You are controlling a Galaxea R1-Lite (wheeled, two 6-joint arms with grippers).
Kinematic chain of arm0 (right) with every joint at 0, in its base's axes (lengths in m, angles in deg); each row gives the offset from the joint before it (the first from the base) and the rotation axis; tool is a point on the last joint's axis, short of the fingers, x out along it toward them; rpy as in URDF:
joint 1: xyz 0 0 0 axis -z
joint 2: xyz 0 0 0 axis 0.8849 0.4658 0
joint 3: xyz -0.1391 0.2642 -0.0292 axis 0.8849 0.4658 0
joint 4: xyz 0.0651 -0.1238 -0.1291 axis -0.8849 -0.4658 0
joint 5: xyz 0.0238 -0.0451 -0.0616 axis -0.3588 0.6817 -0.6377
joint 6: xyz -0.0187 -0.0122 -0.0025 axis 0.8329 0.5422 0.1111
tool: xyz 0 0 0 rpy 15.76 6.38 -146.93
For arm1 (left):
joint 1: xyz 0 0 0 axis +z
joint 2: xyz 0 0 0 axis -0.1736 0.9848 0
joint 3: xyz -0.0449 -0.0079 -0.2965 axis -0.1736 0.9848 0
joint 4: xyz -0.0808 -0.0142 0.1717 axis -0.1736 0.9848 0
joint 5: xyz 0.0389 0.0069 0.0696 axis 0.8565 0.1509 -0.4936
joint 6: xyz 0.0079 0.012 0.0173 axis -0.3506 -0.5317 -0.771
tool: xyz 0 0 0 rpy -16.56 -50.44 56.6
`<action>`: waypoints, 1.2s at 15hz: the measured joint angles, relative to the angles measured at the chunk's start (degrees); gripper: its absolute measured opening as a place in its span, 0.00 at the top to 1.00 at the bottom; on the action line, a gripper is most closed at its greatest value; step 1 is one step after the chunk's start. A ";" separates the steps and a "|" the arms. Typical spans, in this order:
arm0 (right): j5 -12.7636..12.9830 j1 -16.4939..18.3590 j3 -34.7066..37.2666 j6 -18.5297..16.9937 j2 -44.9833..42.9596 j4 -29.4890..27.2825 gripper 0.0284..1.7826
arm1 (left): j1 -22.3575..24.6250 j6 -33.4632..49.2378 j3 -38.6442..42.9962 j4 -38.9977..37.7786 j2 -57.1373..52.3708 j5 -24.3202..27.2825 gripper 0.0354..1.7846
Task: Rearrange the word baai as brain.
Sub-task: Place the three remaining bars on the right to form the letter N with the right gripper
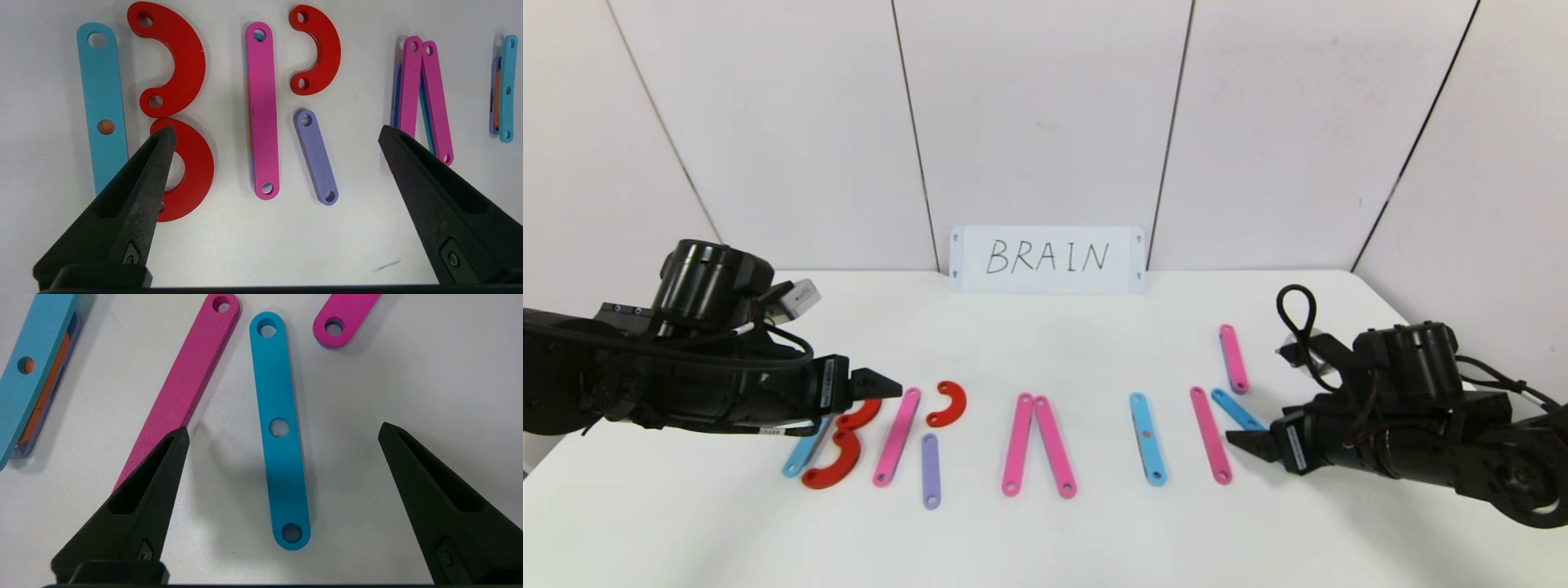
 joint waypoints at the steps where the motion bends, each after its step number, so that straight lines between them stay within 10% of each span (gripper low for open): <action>1: -0.02 0.02 0.17 -0.22 -0.02 1.07 0.04 | -0.06 0.02 0.01 0.00 0.00 -0.02 0.03; 18: -0.16 -4.41 -1.73 -7.66 1.68 1.07 0.03 | -0.09 0.07 0.01 0.02 -0.44 -0.09 0.03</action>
